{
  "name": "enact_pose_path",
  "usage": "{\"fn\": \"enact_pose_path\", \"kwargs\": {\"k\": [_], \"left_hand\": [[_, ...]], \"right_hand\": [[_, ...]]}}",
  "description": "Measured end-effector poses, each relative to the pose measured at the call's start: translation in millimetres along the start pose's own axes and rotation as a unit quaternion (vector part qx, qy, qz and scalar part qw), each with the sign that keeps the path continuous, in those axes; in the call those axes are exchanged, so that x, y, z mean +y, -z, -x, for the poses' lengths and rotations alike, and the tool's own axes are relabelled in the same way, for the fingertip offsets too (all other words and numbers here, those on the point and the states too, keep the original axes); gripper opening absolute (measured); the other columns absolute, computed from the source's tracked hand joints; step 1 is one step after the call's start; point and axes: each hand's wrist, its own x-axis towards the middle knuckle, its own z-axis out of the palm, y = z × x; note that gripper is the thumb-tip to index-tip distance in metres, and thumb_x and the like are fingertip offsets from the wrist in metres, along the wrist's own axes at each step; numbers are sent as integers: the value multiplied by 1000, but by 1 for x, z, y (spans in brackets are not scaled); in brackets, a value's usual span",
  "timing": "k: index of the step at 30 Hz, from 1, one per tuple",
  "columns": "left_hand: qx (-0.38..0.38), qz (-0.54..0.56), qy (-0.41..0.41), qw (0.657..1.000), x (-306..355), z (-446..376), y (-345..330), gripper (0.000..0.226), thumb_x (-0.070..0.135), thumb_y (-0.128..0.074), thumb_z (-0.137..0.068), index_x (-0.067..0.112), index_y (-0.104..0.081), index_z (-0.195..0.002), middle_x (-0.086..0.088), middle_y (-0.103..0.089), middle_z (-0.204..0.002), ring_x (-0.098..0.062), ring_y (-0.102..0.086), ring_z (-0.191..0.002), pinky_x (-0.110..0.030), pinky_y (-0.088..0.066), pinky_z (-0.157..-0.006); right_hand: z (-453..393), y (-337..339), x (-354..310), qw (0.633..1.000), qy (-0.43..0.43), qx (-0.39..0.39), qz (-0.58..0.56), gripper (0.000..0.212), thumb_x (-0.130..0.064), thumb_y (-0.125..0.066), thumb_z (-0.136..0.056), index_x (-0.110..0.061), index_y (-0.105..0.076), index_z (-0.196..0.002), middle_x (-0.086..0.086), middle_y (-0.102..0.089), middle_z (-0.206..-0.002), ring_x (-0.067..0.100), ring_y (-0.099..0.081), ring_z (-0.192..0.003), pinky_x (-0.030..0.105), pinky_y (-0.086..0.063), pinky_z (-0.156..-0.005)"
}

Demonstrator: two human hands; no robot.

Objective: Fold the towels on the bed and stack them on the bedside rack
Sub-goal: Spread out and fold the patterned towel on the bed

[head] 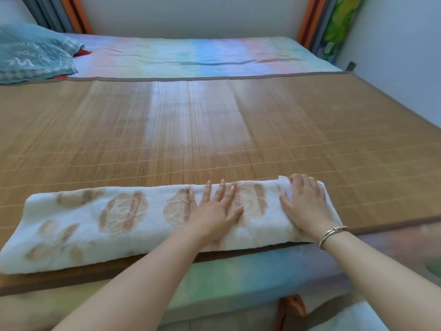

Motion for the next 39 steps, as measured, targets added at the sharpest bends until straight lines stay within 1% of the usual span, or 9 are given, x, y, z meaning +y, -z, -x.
{"fn": "enact_pose_path", "kwargs": {"k": [8,13,18,24,27,30,32,36,39], "left_hand": [[11,-31,21,999,-4,-5,-11,62,65,-9,-93,47,19,-145,19,25,-154,-18,28,-142,-60,21,-110],[20,-59,33,998,0,-3,-12,63,64,-8,-93,44,21,-145,17,27,-154,-20,27,-143,-60,19,-111],[26,-45,50,997,13,6,-12,59,56,-12,-97,42,13,-149,13,23,-157,-24,26,-144,-60,13,-112],[9,169,23,985,43,18,-5,51,61,-13,-96,53,-11,-146,22,5,-158,-20,15,-147,-63,21,-106],[-33,328,28,944,79,20,9,54,71,-13,-90,58,-22,-141,22,-13,-157,-21,-1,-149,-60,9,-114],[-92,605,43,789,118,24,22,60,76,-37,-81,35,-57,-119,5,-52,-139,-19,-53,-121,-40,-39,-107],[-103,700,-14,707,124,25,28,43,63,-41,-91,28,-59,-109,6,-68,-110,-10,-63,-96,-29,-50,-89],[-108,710,-61,693,79,46,60,40,51,-48,-95,14,-60,-100,-4,-56,-81,-17,-52,-73,-31,-44,-68],[-48,742,-9,668,11,66,78,43,46,-46,-96,11,-64,-114,-8,-67,-97,-24,-64,-85,-43,-55,-83]], "right_hand": [[13,23,67,908,-302,-140,-255,57,-56,-52,-87,-5,-52,-113,13,-58,-119,30,-54,-103,33,-38,-79],[9,29,62,861,-317,-206,-340,59,-63,-61,-77,-10,-52,-103,3,-63,-96,22,-59,-89,32,-45,-74],[11,46,65,673,-335,-315,-580,53,-41,-72,-78,-8,-62,-118,9,-73,-102,23,-69,-95,37,-53,-92],[10,96,46,592,-251,-271,-717,20,-24,-59,-87,-10,-65,-75,3,-63,-65,16,-64,-58,27,-51,-50],[9,136,35,579,-207,-231,-754,22,-19,-57,-86,-12,-64,-66,1,-62,-62,15,-63,-58,26,-50,-54],[12,175,10,591,-172,-220,-757,14,-18,-57,-87,-9,-61,-76,3,-61,-65,15,-63,-60,25,-51,-55],[13,189,-15,620,-156,-220,-737,10,-18,-59,-87,-8,-58,-85,5,-59,-67,15,-62,-61,24,-52,-54],[10,192,-80,636,-148,-231,-721,21,-18,-61,-87,-9,-52,-105,9,-56,-72,17,-61,-59,26,-52,-53],[4,171,-145,656,-149,-255,-695,13,-21,-63,-84,-14,-55,-92,8,-51,-74,19,-54,-64,31,-41,-59]]}}
